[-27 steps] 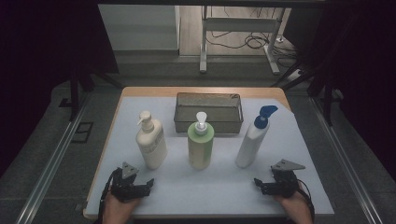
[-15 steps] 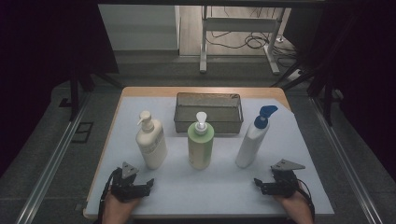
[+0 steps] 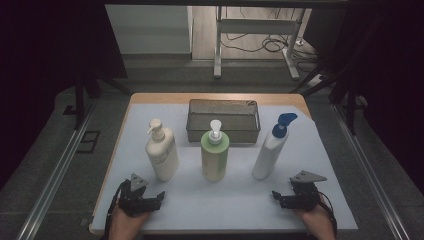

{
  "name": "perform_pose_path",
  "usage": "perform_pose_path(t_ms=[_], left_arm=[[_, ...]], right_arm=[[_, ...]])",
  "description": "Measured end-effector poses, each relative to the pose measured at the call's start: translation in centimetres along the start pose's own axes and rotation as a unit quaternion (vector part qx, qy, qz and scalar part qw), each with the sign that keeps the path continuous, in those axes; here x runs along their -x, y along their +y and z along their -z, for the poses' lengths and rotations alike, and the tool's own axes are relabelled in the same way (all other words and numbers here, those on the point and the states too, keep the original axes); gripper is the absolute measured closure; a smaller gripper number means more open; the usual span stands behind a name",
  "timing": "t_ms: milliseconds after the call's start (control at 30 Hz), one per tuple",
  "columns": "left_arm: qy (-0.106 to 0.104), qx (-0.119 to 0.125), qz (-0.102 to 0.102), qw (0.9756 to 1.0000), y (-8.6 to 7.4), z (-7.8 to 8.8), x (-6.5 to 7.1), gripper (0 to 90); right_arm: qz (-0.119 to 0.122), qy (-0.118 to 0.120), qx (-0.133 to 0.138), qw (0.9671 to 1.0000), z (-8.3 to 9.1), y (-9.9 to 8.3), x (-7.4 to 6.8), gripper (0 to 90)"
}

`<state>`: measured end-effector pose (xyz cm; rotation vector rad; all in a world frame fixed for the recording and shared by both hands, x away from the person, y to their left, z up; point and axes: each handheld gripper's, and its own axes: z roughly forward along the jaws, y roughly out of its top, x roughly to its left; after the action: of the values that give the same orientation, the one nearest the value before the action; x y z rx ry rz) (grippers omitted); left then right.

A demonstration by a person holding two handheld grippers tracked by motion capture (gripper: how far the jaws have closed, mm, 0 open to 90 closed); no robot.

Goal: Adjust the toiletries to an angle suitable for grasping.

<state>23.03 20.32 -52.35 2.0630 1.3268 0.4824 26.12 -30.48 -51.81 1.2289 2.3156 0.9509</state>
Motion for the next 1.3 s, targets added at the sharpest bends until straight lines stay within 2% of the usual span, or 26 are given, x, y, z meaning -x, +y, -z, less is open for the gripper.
perform_pose_path(t_ms=[333, 967, 1300], left_arm=[[0.0, 0.001, 0.0, 1.0, 0.0, 0.0, 0.0, 12.6], [0.0, 0.001, 0.0, 1.0, 0.0, 0.0, 0.0, 12.6], [0.0, 0.001, 0.0, 1.0, 0.0, 0.0, 0.0, 12.6]], right_arm=[[-0.001, 0.003, -0.008, 1.0, 0.2, 0.3, 0.0, 13.7], [0.003, 0.023, 0.003, 0.9997, 1.0, 1.6, -0.5, 14.1], [-0.02, 0.021, 0.024, 0.9993, 1.6, 2.3, 0.5, 39.1]])
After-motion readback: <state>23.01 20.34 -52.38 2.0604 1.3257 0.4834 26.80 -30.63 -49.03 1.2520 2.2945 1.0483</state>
